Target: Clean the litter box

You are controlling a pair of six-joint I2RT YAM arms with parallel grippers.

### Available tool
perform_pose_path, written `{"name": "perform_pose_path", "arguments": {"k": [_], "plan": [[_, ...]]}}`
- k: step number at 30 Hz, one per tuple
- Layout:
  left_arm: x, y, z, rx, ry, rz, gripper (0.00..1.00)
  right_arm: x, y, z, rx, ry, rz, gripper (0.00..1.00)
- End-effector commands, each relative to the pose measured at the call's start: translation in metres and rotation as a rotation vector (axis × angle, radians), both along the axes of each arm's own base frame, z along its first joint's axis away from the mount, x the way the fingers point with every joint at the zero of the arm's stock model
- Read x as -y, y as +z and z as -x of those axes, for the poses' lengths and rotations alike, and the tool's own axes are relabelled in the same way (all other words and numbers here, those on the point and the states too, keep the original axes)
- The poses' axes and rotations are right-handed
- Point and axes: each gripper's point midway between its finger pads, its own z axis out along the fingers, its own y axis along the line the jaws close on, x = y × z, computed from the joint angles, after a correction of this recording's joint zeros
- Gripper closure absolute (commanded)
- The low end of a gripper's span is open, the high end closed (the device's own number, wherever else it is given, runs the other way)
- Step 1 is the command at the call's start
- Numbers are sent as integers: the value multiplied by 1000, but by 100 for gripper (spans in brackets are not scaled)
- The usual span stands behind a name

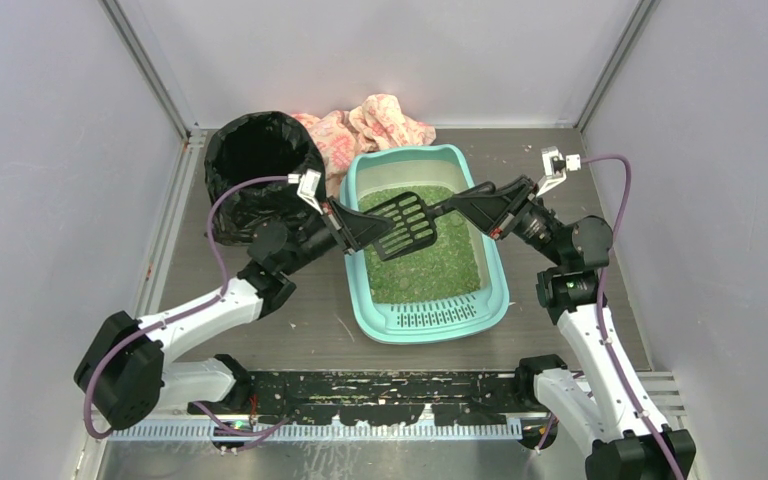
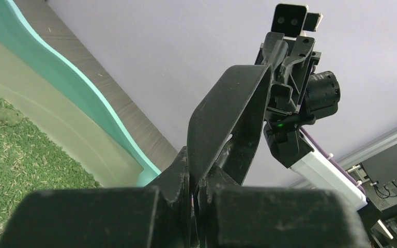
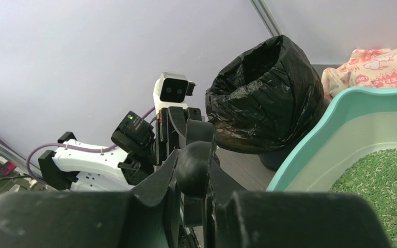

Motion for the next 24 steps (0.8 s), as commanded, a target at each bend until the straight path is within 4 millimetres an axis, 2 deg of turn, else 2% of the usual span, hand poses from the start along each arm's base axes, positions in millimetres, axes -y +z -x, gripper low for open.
{"name": "perform_pose_path", "arguments": {"k": [1, 3, 4, 6, 8, 10, 11, 13, 19, 24], "plan": [[4, 46, 28, 145, -109, 72, 100, 2, 5, 0, 21, -11, -5, 99], [3, 46, 30, 149, -113, 71, 100, 1, 4, 0, 18, -11, -3, 99], [3, 46, 31, 148, -116, 66, 100, 2, 4, 0, 18, -12, 1, 96], [3, 46, 32, 148, -116, 44, 100, 2, 4, 1, 29, -18, 19, 71], [2, 44, 36, 155, -129, 3, 100, 4, 4, 4, 53, -44, 52, 53], [0, 42, 40, 185, -142, -83, 100, 9, 3, 5, 57, -93, 107, 44], [-2, 30, 41, 154, -140, -154, 100, 11, 3, 7, 65, -111, 137, 43], [-9, 26, 45, 180, -127, -215, 100, 14, 3, 12, 71, -131, 188, 43], [-23, 22, 48, 189, -124, -317, 100, 13, 2, 31, 105, -104, 246, 35], [-22, 29, 51, 189, -157, -303, 100, 11, 0, 40, 125, -71, 259, 34]]}}
